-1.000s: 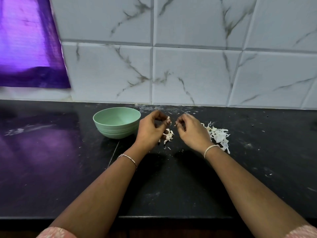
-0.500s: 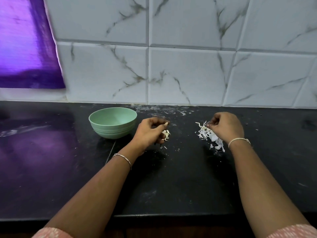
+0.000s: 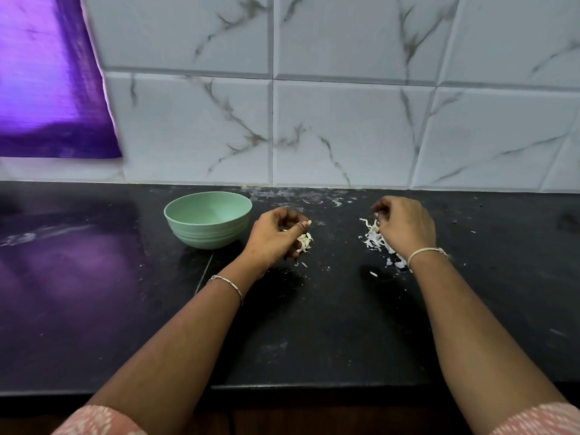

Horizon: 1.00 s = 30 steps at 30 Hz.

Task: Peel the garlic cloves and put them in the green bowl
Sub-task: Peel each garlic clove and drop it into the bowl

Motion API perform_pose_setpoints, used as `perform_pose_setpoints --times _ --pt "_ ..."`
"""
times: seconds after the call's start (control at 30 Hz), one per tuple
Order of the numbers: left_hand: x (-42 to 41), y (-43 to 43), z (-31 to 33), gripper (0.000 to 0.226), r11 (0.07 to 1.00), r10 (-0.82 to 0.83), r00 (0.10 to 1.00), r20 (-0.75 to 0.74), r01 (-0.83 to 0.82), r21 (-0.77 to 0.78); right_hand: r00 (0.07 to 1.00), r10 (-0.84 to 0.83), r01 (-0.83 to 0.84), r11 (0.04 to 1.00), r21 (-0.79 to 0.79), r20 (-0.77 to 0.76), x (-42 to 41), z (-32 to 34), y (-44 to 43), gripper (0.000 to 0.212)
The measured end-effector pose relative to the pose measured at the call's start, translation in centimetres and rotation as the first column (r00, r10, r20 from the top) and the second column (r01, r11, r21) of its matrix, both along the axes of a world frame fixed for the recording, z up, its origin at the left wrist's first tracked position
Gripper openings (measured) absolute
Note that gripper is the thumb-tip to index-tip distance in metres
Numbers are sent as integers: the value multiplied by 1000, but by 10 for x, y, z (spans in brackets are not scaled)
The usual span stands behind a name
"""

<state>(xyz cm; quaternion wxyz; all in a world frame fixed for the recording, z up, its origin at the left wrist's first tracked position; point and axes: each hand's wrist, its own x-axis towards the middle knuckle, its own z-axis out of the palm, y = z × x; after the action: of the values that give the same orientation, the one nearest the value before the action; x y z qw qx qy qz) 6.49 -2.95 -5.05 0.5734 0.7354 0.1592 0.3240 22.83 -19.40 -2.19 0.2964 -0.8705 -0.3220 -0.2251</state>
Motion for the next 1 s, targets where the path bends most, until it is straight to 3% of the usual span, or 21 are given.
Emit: perform_pose_setpoints --times 0.17,0.27,0.33,0.47,0.67,1.0 --pt "-1 -1 2 8 1000 -1 1000 -14 1 17 968 239 -227 965 130 -82 -17 1 12 18" --pt "-2 -2 2 8 997 13 1000 -19 -12 81 857 474 -460 880 116 -200 -38 -7 31 21" --pt "-1 0 1 9 985 61 998 -11 -58 164 820 525 -519 850 90 -227 -46 -14 40 19" --pt "1 7 1 18 941 180 984 -6 -171 290 841 517 -516 855 51 -160 -49 -18 46 13" --pt "0 3 1 7 898 218 976 -15 -195 394 884 465 -462 885 51 -55 -52 -14 46 7" --pt "-2 1 3 7 905 200 980 9 -189 381 924 381 -382 923 -39 -42 -59 -11 47 13"
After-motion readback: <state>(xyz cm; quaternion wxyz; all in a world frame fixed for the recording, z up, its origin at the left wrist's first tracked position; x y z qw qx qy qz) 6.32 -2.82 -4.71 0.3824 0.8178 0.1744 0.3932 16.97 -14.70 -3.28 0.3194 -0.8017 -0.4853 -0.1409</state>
